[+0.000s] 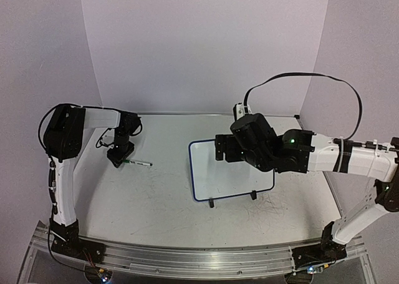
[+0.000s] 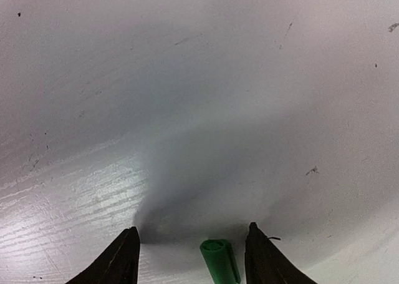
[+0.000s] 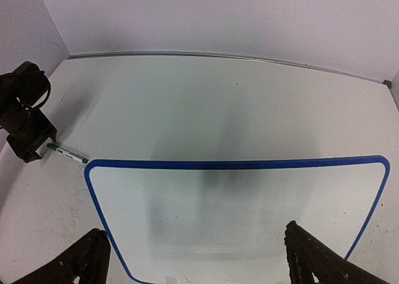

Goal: Write a sentence on the whiteboard
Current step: Pick up the whiteboard marker from the corner of the board.

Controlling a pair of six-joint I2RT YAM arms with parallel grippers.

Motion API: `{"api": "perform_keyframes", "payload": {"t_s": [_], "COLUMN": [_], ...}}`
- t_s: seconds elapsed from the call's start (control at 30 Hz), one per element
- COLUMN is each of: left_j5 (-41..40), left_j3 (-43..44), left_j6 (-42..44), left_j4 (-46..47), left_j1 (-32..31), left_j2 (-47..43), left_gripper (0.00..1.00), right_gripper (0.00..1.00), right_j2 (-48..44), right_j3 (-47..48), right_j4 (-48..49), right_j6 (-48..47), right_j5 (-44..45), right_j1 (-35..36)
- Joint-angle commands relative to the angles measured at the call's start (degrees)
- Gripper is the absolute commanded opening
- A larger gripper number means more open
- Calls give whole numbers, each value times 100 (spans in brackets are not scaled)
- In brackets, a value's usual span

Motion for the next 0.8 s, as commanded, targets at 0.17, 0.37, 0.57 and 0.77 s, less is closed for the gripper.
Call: {"api": "perform_keyframes", "payload": {"t_s": [0.17, 0.37, 0.57, 0.77], "left_j5": [-201, -286, -331, -175], "left_j3": [564, 651, 657, 603], "left_j6": [-649, -875, -957, -997], "left_j4": [-661, -854, -916, -906], "left_j1": [-329, -337, -326, -264], "left_j2": [450, 616, 570, 335], "left_gripper": [50, 37, 23, 11], "right_gripper": [98, 98, 98, 98], "right_j2": [-1386, -1965, -2479, -2998], "right_j3": [-923, -1346, -1517, -1618], "right_j4": [683, 721, 730, 700], "right_j6": [-312, -408, -509, -460], "right_j5": [114, 216, 212, 47], "right_j1": [-203, -332, -387, -382]}}
